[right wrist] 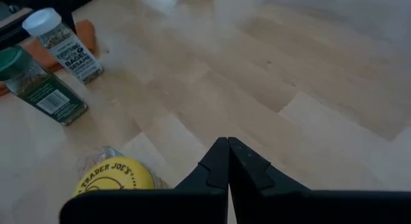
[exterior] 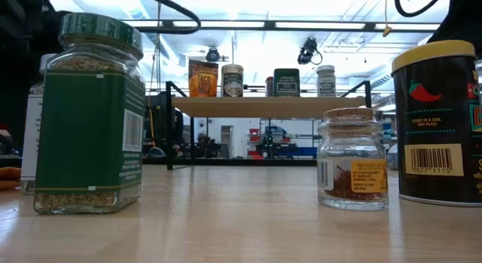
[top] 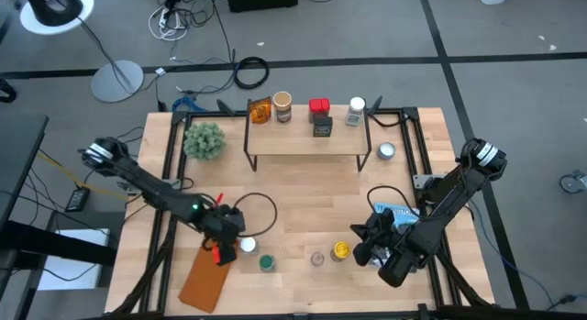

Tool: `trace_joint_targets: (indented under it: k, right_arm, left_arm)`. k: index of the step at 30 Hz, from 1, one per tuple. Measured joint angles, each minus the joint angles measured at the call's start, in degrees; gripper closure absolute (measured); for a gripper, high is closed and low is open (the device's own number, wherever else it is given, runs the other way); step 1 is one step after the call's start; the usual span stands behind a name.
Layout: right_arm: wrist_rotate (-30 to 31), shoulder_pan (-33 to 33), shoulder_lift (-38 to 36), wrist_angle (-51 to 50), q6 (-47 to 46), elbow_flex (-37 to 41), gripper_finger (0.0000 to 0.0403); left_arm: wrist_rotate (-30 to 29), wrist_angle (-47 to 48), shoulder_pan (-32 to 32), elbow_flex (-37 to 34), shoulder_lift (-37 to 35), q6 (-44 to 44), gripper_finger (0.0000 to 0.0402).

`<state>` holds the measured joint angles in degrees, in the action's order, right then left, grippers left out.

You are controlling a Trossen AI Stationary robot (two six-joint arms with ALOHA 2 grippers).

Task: Shelf spices
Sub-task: Put the white seasoning bottle on the shelf

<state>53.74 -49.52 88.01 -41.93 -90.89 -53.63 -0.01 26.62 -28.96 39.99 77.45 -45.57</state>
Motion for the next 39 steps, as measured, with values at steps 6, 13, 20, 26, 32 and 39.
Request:
trace_joint_targets:
  k: [6, 13, 20, 26, 32, 39]
  right_arm:
    - [-1.0, 0.0, 0.0, 1.6, 0.0, 0.0, 0.0400]
    - [-1.1, 0.0, 0.0, 3.6, 0.0, 0.0, 0.0399]
    - [-1.1, 0.0, 0.0, 5.1, 0.0, 0.0, 0.0400]
    - [-1.0, 0.0, 0.0, 5.3, 0.0, 0.0, 0.0401]
    - [-3.0, 0.0, 0.0, 5.6, 1.0, 0.0, 0.0400]
    - [-5.4, -0.4, 0.0, 6.1, 5.7, 0.0, 0.0401]
  left_arm:
    - [-0.2, -0.1, 0.5, 4.8, 7.8, 1.5, 0.0401]
    - [-2.6, 0.0, 4.5, 10.9, 13.3, 7.2, 0.0401]
    - [-6.3, -6.2, 11.3, 14.5, 14.9, 17.4, 0.0401]
    - [-3.5, -13.1, 16.3, 15.3, 14.9, 23.6, 0.0401]
    - [-7.7, 12.2, 18.7, 23.4, 14.8, 27.3, 0.0401]
    - [-4.6, 30.3, 15.1, 28.3, 14.6, 21.9, 0.0401]
